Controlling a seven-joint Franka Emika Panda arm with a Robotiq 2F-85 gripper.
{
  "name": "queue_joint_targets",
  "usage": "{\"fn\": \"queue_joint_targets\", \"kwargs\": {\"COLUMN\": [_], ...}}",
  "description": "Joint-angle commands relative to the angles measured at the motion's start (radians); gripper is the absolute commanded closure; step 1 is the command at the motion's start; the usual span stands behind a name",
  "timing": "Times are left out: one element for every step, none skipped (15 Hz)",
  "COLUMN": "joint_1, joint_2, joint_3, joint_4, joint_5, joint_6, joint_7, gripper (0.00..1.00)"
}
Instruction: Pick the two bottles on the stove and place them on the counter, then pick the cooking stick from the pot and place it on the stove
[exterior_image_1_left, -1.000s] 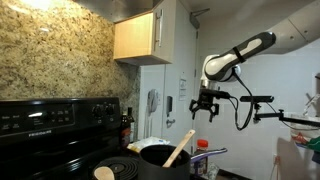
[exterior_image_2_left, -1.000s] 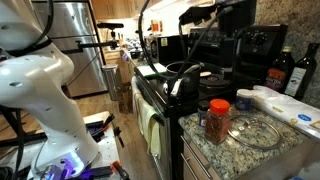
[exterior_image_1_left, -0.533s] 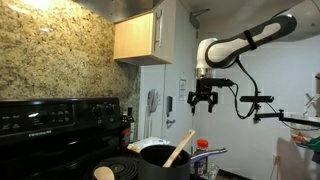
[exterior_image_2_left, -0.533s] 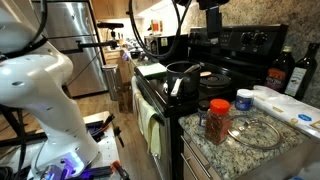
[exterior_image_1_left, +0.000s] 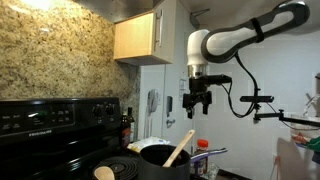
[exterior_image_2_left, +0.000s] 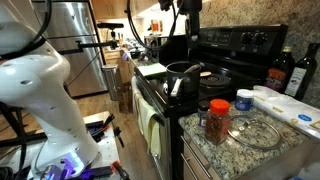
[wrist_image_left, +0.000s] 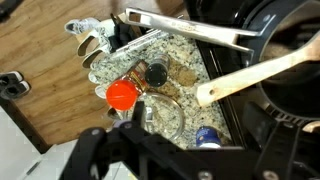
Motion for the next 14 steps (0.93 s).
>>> {"fn": "queue_joint_targets", "kwargs": {"joint_1": [0.004,0.006,0.006,0.006,0.002,0.006,0.01,0.015,0.018,0.026,0.037,0.049,0.061,0.072], "joint_2": [0.0,-0.001,-0.001,-0.002,0.009,0.022,0.031,0.047,0.057,0.07,0.082,0.091,0.095,0.1], "joint_3": [0.008,0.012,0.014,0.015,0.021,0.02,0.021,0.026,0.034,0.037,0.037,0.039,0.041,0.043], "joint_4": [0.002,0.002,0.002,0.002,0.016,0.036,0.045,0.059,0.068,0.078,0.088,0.092,0.092,0.092], "joint_5": [-0.019,-0.037,-0.043,-0.045,-0.07,-0.073,-0.085,-0.109,-0.147,-0.166,-0.168,-0.17,-0.175,-0.187], "joint_6": [-0.016,-0.021,-0.022,-0.022,-0.05,-0.093,-0.115,-0.148,-0.17,-0.187,-0.197,-0.194,-0.192,-0.183], "joint_7": [-0.006,-0.006,-0.006,-0.006,0.0,-0.035,-0.062,-0.092,-0.103,-0.129,-0.171,-0.209,-0.243,-0.276], "gripper": [0.0,0.0,0.0,0.0,0.0,0.0,0.0,0.0,0.0,0.0,0.0,0.0,0.0,0.0]}}
